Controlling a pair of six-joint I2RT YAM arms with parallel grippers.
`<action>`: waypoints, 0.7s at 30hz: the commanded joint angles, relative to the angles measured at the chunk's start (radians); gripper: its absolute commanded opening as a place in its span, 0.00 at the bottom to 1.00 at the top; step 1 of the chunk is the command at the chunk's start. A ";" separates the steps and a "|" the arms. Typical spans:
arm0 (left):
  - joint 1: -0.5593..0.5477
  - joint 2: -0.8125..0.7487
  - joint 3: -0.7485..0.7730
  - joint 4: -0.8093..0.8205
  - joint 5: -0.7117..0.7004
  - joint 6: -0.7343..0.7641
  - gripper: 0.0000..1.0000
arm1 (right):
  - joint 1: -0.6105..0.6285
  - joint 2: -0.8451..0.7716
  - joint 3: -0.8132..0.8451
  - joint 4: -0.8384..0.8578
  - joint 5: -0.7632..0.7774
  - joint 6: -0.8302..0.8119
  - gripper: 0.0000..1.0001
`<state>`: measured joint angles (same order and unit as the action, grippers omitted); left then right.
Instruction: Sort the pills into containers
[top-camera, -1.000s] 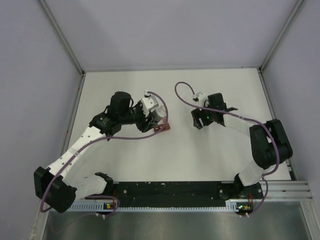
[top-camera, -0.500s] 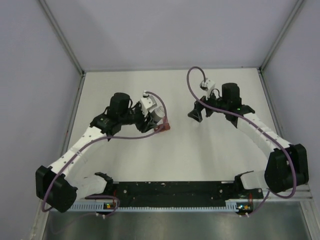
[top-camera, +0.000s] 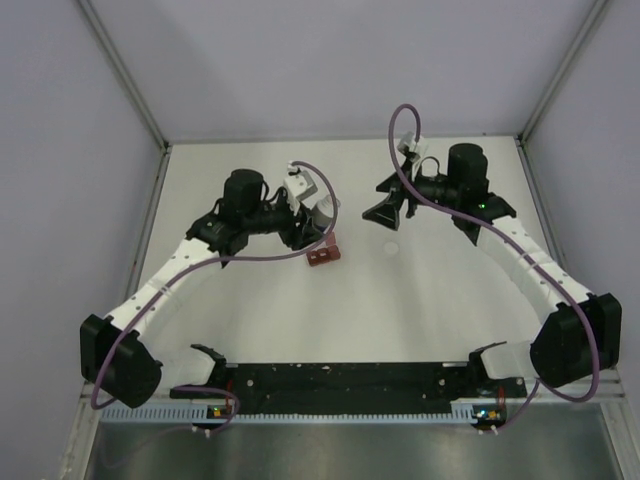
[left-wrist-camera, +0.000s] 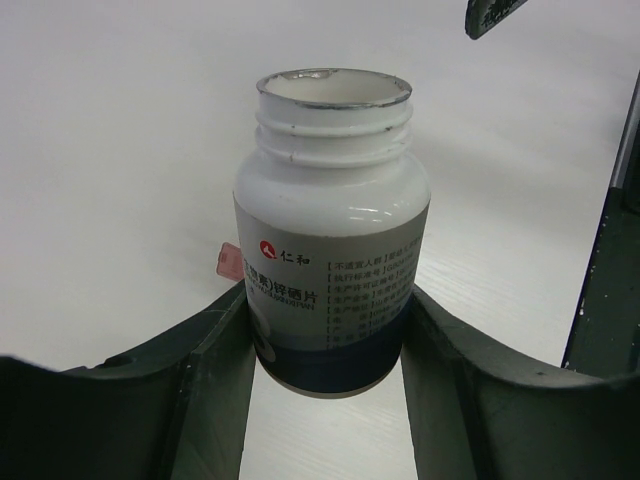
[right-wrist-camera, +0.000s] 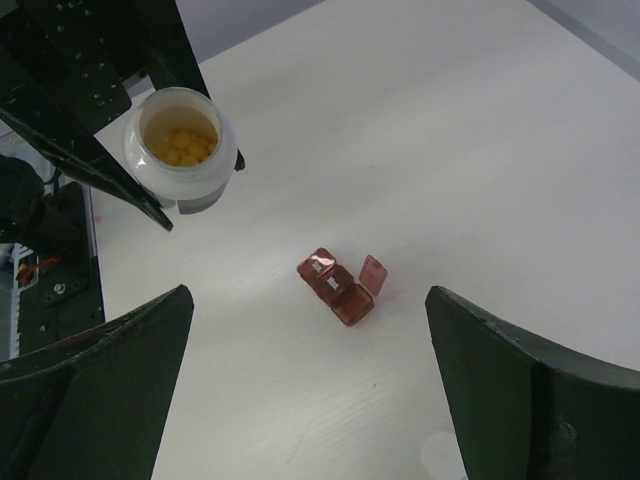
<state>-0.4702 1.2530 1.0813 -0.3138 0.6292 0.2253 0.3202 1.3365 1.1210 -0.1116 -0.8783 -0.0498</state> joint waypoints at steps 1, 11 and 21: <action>0.005 0.005 0.054 0.047 0.061 -0.034 0.00 | 0.036 0.019 0.068 0.023 -0.027 0.013 0.99; -0.001 0.028 0.058 0.065 0.035 -0.060 0.00 | 0.115 0.061 0.166 0.027 -0.002 0.118 0.98; -0.034 0.049 0.100 0.055 -0.045 -0.064 0.00 | 0.148 0.177 0.246 0.064 0.045 0.320 0.96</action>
<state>-0.4854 1.3029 1.1229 -0.3065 0.6163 0.1699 0.4469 1.4818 1.3201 -0.0875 -0.8700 0.1722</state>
